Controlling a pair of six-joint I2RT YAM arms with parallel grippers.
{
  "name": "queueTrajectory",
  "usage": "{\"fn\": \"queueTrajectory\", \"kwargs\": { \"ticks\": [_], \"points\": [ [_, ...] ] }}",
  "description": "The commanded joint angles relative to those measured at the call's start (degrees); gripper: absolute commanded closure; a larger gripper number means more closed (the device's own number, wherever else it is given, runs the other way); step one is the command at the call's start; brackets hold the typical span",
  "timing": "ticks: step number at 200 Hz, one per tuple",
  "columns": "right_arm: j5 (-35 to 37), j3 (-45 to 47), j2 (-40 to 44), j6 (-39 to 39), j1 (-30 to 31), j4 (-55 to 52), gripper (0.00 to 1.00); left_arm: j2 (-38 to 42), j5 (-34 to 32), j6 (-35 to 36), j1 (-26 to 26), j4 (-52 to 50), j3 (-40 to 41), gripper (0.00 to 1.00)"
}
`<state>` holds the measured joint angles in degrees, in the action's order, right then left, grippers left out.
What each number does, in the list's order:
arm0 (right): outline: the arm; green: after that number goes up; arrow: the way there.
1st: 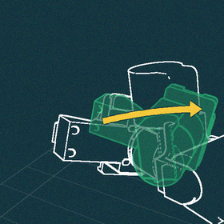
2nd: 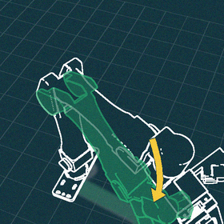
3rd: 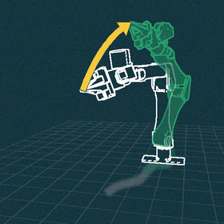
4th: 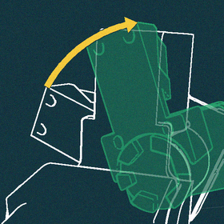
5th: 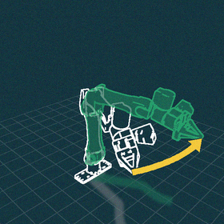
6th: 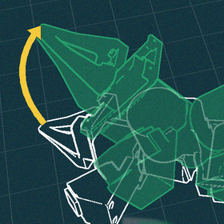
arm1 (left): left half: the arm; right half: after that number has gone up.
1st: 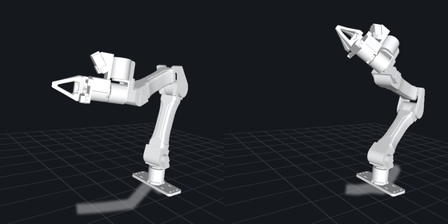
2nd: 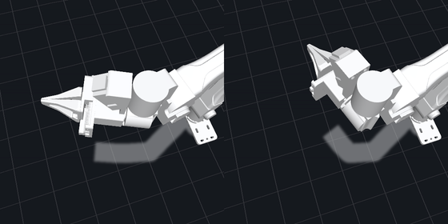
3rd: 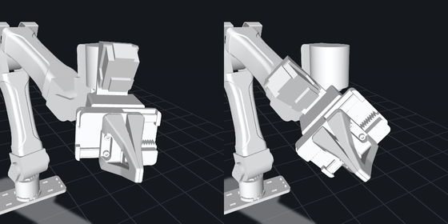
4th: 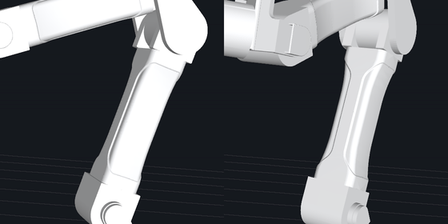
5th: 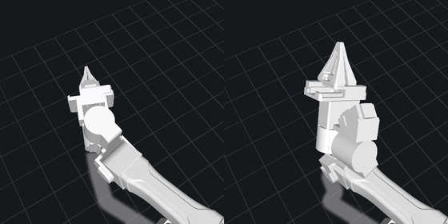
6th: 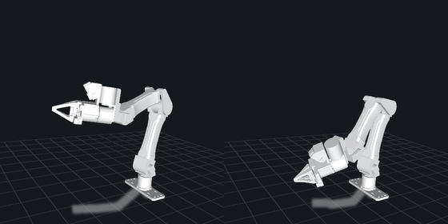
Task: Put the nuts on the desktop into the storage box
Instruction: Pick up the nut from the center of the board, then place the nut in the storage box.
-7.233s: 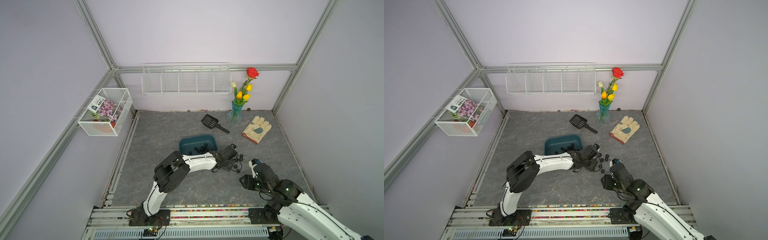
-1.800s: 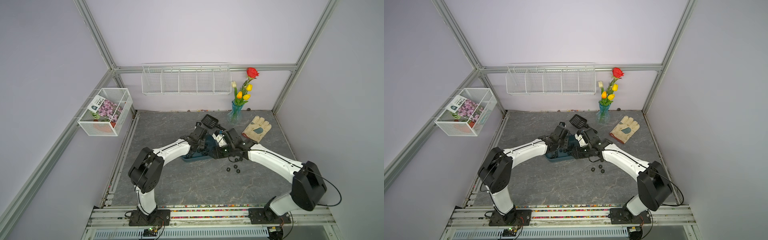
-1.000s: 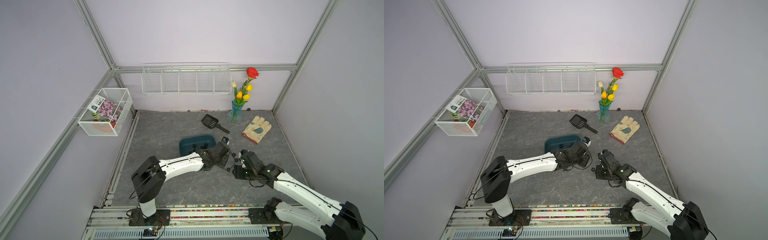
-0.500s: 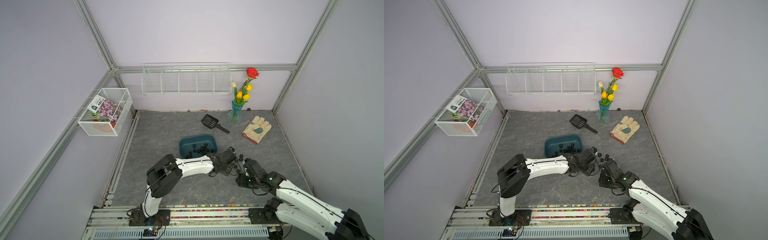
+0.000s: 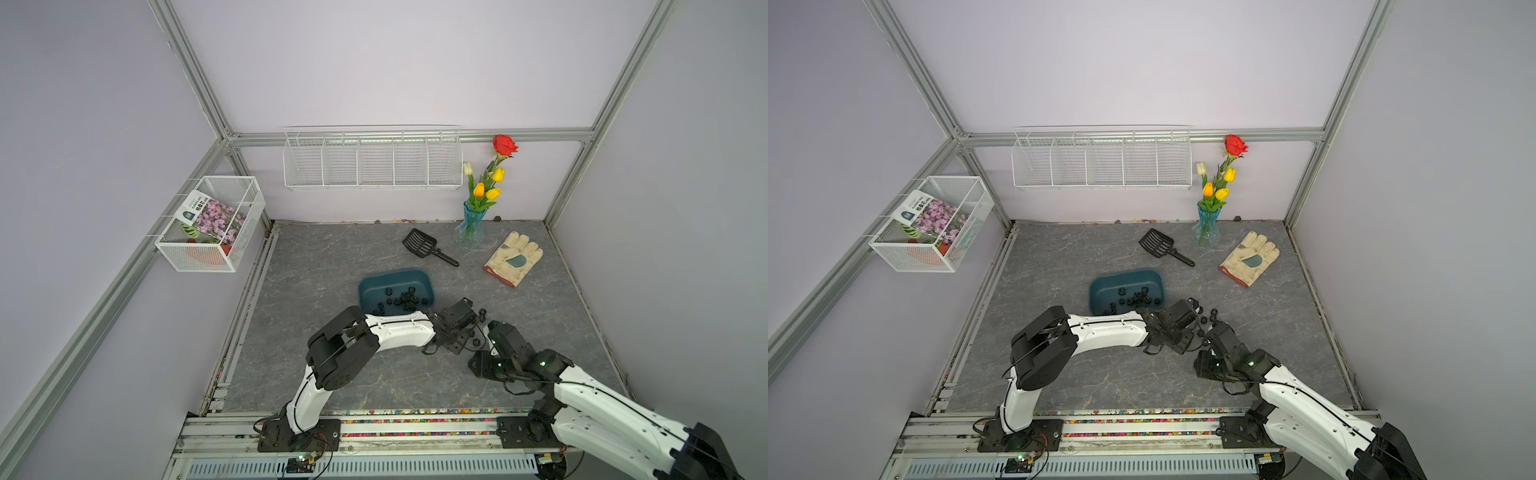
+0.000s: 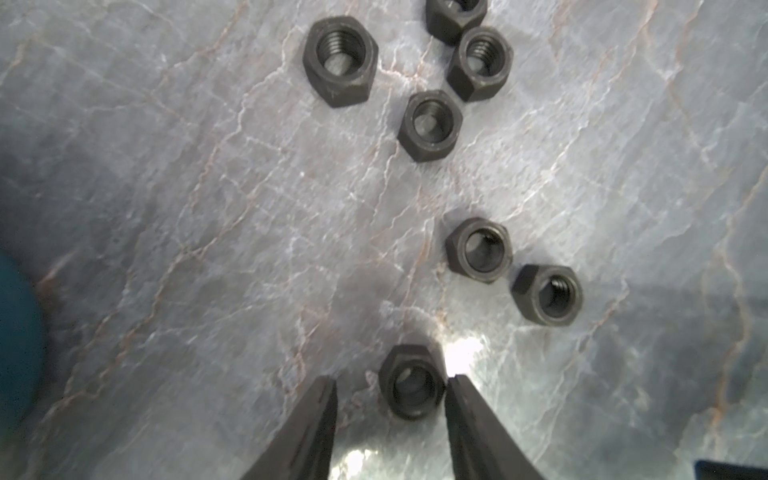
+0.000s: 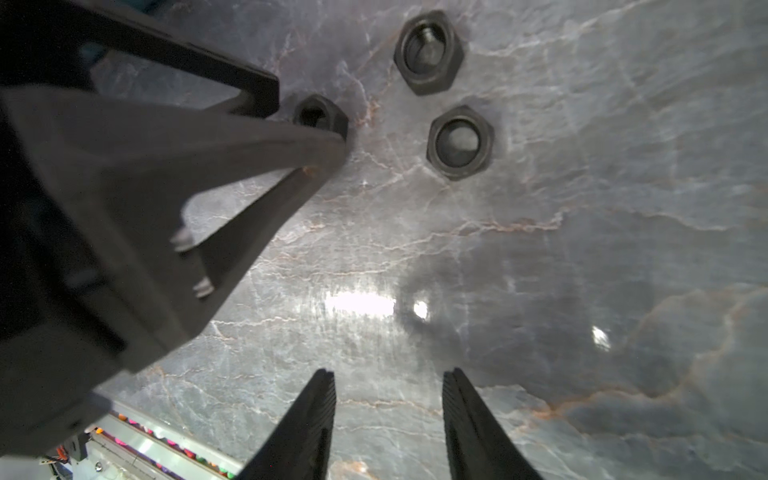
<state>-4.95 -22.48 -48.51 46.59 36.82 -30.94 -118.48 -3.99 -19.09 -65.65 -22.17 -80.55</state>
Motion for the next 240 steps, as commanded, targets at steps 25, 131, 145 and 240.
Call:
{"fn": "queueTrajectory", "kwargs": {
  "ticks": [25, 131, 145, 240],
  "points": [
    [-0.4, 1.2, 0.2, 0.8, -0.2, 1.2, 0.53, -2.6, 0.4, -1.1, -0.3, -0.5, -2.8, 0.53],
    [-0.3, 1.1, 0.4, 0.7, -0.1, 1.2, 0.53, -6.0, -7.7, -2.7, -1.6, -9.3, -7.0, 0.62],
    [-0.2, 1.1, 0.5, 0.7, -0.1, 1.2, 0.53, -6.4, -8.6, -2.8, -2.1, -10.7, -7.5, 0.62],
    [-0.4, 1.1, 1.2, 0.8, -0.1, 0.9, 0.53, -7.4, -8.1, -3.3, -2.6, -10.9, -7.1, 0.85]
  ]
}}
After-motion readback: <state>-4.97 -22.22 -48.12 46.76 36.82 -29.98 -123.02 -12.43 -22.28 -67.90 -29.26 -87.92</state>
